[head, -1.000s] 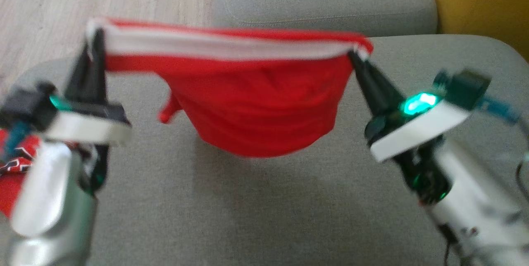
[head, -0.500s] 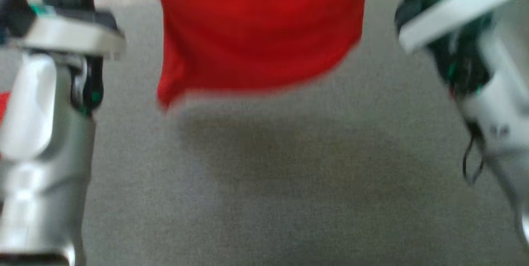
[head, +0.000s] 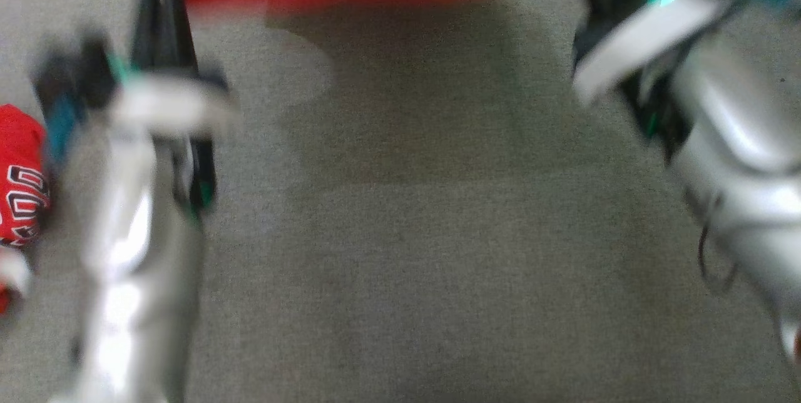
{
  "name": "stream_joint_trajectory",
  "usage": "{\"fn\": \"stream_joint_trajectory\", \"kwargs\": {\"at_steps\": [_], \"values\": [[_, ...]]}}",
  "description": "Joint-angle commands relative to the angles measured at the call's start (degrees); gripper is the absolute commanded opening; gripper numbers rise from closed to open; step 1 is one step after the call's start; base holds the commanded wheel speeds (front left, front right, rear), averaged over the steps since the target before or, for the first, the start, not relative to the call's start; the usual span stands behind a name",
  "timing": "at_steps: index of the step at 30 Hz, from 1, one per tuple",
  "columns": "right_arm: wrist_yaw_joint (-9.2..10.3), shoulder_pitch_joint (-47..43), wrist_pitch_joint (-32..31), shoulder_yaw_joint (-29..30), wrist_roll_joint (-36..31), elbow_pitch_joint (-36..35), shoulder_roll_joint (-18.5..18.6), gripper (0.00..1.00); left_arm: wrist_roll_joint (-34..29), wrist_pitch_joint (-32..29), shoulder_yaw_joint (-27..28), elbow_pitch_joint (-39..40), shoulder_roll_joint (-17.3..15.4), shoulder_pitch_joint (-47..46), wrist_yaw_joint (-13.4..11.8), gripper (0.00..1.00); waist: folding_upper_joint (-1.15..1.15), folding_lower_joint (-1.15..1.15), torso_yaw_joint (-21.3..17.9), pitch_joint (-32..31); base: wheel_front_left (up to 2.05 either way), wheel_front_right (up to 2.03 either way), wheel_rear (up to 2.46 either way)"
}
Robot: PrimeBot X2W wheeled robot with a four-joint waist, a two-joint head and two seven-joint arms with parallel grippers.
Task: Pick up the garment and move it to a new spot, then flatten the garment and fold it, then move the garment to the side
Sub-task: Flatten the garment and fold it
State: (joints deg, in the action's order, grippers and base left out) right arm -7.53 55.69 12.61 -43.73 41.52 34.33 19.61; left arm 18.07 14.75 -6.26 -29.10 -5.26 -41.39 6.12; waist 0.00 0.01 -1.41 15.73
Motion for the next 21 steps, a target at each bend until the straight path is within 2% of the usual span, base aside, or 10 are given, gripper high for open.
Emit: {"fn": "stream_joint_trajectory", "kwargs": {"at_steps": [1,5,10,21], "values": [[0.04,-1.9,0.6,-0.8,0.8,-1.2,0.6,0.00,0.5,0.2,2.7,2.4,-1.1,1.1,0.3,0.00,0.00,-0.01,0.0,-0.3,0.00,0.00,0.00],[0.04,-11.7,1.4,-5.3,4.6,-2.1,2.8,0.00,0.7,0.2,5.6,3.4,1.2,13.8,0.9,0.00,0.00,-0.01,-0.1,-2.0,0.00,0.00,0.00],[0.04,-23.0,2.1,-8.4,9.5,-5.8,4.9,0.00,-0.2,0.2,4.9,5.7,2.2,25.4,1.3,0.00,0.00,-0.01,0.3,-5.5,0.00,0.00,0.00],[0.04,-42.3,2.4,-7.8,13.5,-16.7,10.1,0.00,1.5,0.2,4.1,15.0,2.4,44.9,1.3,0.00,0.00,-0.01,0.8,-12.2,0.00,0.00,0.00]]}}
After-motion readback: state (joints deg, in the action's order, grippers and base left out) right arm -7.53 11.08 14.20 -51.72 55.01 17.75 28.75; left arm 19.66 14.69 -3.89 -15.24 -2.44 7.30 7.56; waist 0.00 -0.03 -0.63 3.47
